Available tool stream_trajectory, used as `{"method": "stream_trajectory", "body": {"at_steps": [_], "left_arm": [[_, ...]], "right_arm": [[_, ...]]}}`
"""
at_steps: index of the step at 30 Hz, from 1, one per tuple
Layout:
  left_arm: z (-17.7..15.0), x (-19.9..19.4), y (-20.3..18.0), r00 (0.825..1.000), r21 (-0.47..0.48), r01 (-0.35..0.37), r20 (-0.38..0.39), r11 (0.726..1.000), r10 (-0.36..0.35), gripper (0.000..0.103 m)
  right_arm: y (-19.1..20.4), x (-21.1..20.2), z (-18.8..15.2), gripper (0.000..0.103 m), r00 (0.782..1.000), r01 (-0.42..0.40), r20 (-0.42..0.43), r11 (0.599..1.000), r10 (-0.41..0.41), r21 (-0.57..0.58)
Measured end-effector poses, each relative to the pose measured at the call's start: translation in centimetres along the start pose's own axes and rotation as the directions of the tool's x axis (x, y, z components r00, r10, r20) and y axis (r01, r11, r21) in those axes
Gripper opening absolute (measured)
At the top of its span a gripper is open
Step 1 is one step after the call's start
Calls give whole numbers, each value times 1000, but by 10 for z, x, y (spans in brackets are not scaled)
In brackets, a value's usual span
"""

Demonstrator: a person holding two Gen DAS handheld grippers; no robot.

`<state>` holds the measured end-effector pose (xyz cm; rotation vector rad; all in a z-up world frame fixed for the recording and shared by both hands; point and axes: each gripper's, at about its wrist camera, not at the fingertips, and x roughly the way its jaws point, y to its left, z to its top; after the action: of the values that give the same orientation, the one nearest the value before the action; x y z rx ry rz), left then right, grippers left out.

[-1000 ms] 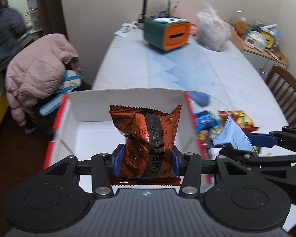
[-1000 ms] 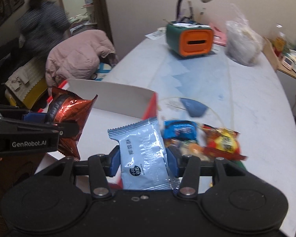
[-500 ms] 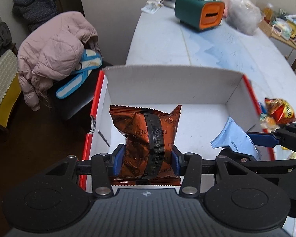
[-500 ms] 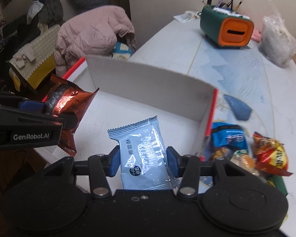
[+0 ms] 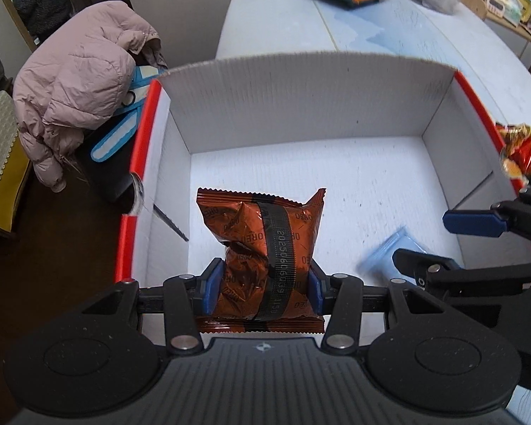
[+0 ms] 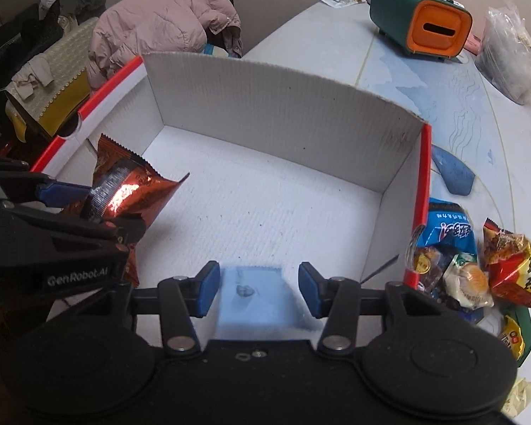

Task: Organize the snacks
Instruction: 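Carry both snacks into the white box and open both tools, then move both tools back over the snack pile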

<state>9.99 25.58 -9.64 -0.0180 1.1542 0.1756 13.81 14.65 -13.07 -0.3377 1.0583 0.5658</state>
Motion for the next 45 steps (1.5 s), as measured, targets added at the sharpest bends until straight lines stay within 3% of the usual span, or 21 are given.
{"method": "stream_trajectory", "body": {"at_steps": [8,10,23,31,41,45], "left_arm": [[-5,-2,3,999,-4,20,27,1000,-19,48],[-6,-7,5,999,-18,29,43,999,-29,55],[-18,-53,-1,982,-15,70,175,997,-66,65],[-23,-83,-10,961,4,95,259,995,-93,68],[-37,-124,-34,920,60,144,359,988,-156,81],[-43,-133,-49,904,93,185,375,978,-207,84]], "right_arm": [[0,-5,-5,61,1000,9,7,1000,-9,12],[-2,-10,-6,65,1000,16,19,1000,-16,22],[-14,-55,-17,79,995,-11,97,997,3,77],[-22,-88,-28,86,987,-25,161,994,7,109],[-34,-139,-53,90,969,-29,245,990,-6,137],[-45,-157,-68,100,961,-28,275,987,-17,160]]}}
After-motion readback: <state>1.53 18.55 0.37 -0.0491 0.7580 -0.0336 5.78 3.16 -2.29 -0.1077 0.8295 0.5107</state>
